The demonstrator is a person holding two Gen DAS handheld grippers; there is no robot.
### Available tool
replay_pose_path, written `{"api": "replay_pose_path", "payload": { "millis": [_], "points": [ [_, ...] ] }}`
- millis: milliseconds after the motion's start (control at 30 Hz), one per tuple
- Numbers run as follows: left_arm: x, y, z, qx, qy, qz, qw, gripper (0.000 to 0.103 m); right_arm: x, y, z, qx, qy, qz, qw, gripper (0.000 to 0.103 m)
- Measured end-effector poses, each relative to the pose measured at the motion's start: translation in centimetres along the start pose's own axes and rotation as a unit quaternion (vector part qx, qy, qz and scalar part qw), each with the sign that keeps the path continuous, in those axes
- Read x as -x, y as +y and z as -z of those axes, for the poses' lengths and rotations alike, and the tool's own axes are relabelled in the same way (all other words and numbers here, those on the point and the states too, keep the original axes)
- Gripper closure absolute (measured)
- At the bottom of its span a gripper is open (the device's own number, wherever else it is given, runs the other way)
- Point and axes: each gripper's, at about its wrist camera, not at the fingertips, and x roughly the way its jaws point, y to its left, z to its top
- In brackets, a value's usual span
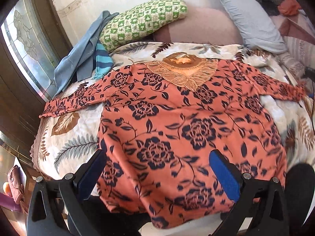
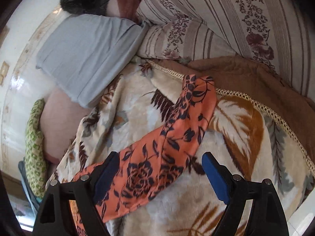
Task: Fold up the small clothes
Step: 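Reach the right tool to a blouse sleeve cuff and grasp it, then carry the held sleeve across the blouse body with the right tool, release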
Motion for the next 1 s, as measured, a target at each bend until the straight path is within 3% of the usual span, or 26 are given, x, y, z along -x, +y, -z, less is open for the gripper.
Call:
{"api": "replay_pose_path", "payload": {
  "millis": [100, 200, 233, 267, 333, 467, 633, 700, 800, 867, 1000],
  "points": [
    [-1.1, 0.0, -1.0, 0.003, 0.002, -0.013, 0.9999, 0.000, -3.5, -1.0, -2.3, -0.039, 0.007, 0.051, 0.998, 0.015],
    [-2.5, -0.2, -1.3, 0.001, 0.021, -0.021, 0.9996, 0.000, -5.6, -2.5, -3.8, -0.069, 0.000, 0.054, 0.996, 0.016],
    [-2.9, -0.1, -1.3, 0.003, 0.030, -0.021, 0.9993, 0.000, -6.1, -2.8, -4.1, -0.070, -0.001, 0.053, 0.996, 0.023],
    [-3.4, -0.2, -1.4, 0.006, 0.037, -0.019, 0.9991, 0.000, -6.3, -2.9, -4.1, -0.069, -0.002, 0.052, 0.996, 0.047],
    [-3.7, -0.2, -1.4, 0.013, 0.045, -0.010, 0.9989, 0.000, -6.3, -3.2, -4.0, -0.063, 0.004, 0.041, 0.997, 0.074],
    [-2.9, -0.8, -1.0, 0.003, 0.034, 0.007, 0.9994, 0.000, -3.6, -4.3, -3.1, -0.063, -0.018, 0.019, 0.998, 0.090],
    [-1.6, -0.6, 0.1, -0.003, 0.025, 0.033, 0.9991, 0.000, 1.2, -5.3, -1.7, -0.046, -0.043, 0.002, 0.998, 0.093],
    [-1.4, -0.3, 0.5, 0.001, 0.030, 0.043, 0.9986, 0.000, 2.1, -6.1, -1.8, -0.060, -0.034, -0.001, 0.998, 0.093],
    [-0.8, 0.0, 1.0, -0.001, 0.024, 0.041, 0.9989, 0.000, 2.6, -6.3, -2.2, -0.087, -0.002, -0.057, 0.995, 0.089],
    [-0.5, 0.2, 1.3, 0.000, 0.019, 0.039, 0.9991, 0.000, 2.2, -5.1, -2.5, -0.075, 0.021, -0.043, 0.996, 0.083],
    [-1.0, 0.4, 1.7, 0.002, 0.031, 0.034, 0.9989, 0.000, 0.2, -3.0, -3.2, -0.034, 0.026, -0.006, 0.999, 0.073]
  ]
}}
